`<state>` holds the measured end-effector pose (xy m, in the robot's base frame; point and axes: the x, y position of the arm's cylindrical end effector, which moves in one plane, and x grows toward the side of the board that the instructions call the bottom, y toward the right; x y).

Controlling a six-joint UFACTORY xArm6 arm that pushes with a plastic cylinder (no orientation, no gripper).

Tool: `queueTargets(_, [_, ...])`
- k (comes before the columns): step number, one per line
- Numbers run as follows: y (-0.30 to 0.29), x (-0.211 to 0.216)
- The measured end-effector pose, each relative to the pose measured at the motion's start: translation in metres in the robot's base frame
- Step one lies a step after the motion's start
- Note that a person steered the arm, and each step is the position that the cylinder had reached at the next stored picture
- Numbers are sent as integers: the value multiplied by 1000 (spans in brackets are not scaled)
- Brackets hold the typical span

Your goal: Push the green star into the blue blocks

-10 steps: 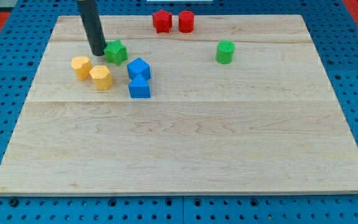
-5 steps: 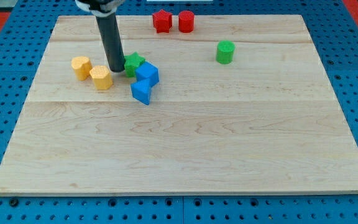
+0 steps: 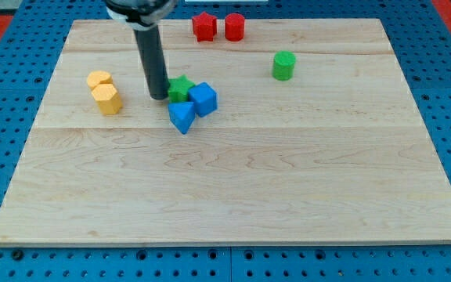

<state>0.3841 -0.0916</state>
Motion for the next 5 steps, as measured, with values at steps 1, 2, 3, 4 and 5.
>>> queueTargets(1, [12,4])
queueTargets(2, [-21,-8])
queueTargets(3, [9,-46])
queueTargets(4, [52,-81])
queueTargets(5, [123,-112])
